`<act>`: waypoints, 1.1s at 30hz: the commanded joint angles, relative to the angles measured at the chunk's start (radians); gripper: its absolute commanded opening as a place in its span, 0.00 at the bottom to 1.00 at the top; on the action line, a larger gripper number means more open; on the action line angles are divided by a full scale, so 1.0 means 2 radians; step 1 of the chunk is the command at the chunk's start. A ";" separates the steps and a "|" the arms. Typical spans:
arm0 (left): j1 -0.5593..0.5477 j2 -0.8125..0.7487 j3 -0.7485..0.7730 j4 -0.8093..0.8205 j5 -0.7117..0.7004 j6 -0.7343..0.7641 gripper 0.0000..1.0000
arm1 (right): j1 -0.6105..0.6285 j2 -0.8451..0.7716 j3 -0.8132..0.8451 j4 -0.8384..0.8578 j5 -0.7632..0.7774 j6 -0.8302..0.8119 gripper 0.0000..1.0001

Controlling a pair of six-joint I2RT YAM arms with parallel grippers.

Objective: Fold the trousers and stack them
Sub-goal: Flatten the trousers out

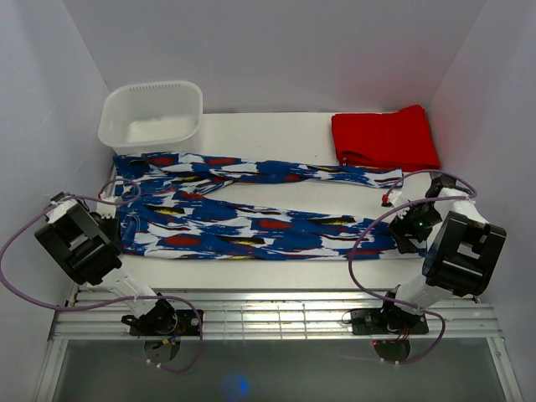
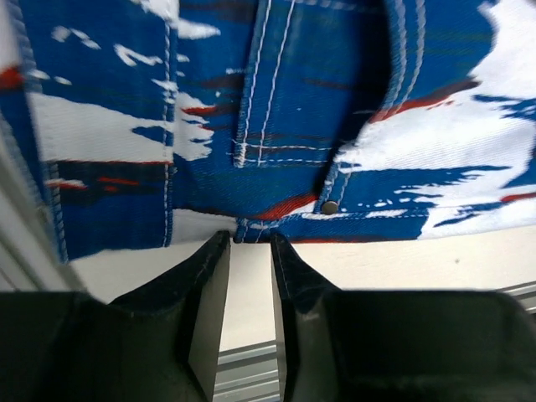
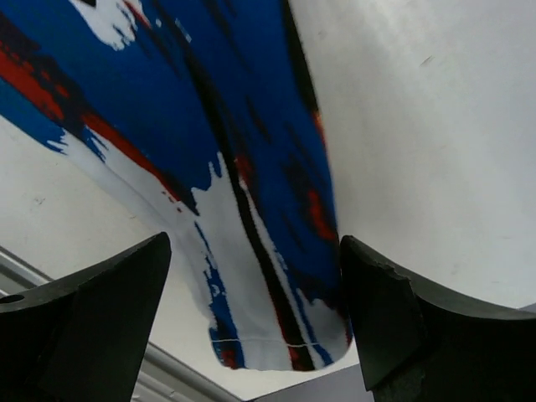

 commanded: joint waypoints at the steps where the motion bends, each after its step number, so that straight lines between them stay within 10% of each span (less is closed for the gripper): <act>1: 0.004 -0.017 -0.044 0.049 -0.040 0.013 0.37 | -0.008 -0.007 -0.018 0.016 0.057 0.037 0.87; 11: 0.004 -0.074 -0.106 0.047 -0.055 0.037 0.07 | -0.077 0.019 0.070 -0.033 0.059 0.073 0.88; 18: 0.006 -0.098 -0.025 -0.018 0.026 0.008 0.48 | -0.127 0.096 0.186 -0.129 -0.005 0.141 0.93; 27: 0.006 -0.060 0.007 -0.025 0.030 -0.016 0.54 | -0.126 0.196 0.205 -0.155 -0.094 0.235 0.88; 30: 0.005 -0.050 0.009 -0.021 0.029 -0.024 0.53 | -0.120 0.216 0.213 -0.170 -0.122 0.242 0.64; 33: 0.006 -0.039 0.014 -0.017 0.031 -0.030 0.52 | -0.114 0.215 0.291 -0.221 -0.189 0.238 0.20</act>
